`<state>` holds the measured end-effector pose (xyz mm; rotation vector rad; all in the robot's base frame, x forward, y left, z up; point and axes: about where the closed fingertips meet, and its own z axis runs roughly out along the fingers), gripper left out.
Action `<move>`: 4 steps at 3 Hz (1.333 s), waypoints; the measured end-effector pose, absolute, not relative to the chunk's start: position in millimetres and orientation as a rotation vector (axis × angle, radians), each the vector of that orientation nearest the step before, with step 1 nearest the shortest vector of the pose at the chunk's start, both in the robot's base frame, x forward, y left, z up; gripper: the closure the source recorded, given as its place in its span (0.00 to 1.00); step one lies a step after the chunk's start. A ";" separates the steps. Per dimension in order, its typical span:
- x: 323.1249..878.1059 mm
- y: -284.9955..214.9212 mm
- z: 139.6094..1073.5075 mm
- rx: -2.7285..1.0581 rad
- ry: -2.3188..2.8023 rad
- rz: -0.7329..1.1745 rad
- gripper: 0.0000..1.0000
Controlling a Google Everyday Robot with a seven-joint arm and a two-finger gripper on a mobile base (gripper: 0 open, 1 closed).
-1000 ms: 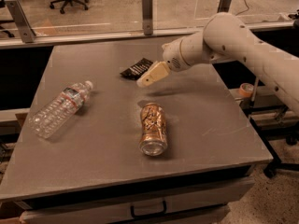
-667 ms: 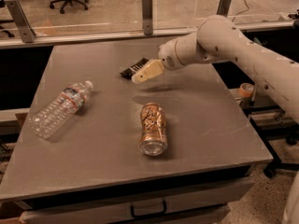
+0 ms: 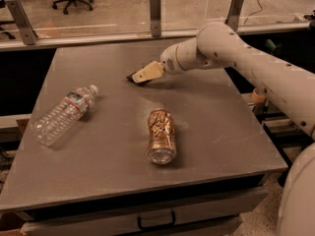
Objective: Pick rxbar chocolate
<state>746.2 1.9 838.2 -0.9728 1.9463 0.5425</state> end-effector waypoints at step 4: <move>744.5 3.3 832.8 -0.920 1.994 0.556 1.00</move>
Offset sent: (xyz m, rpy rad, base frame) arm -0.0073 -0.0020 -0.0117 0.0170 0.0626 -0.0586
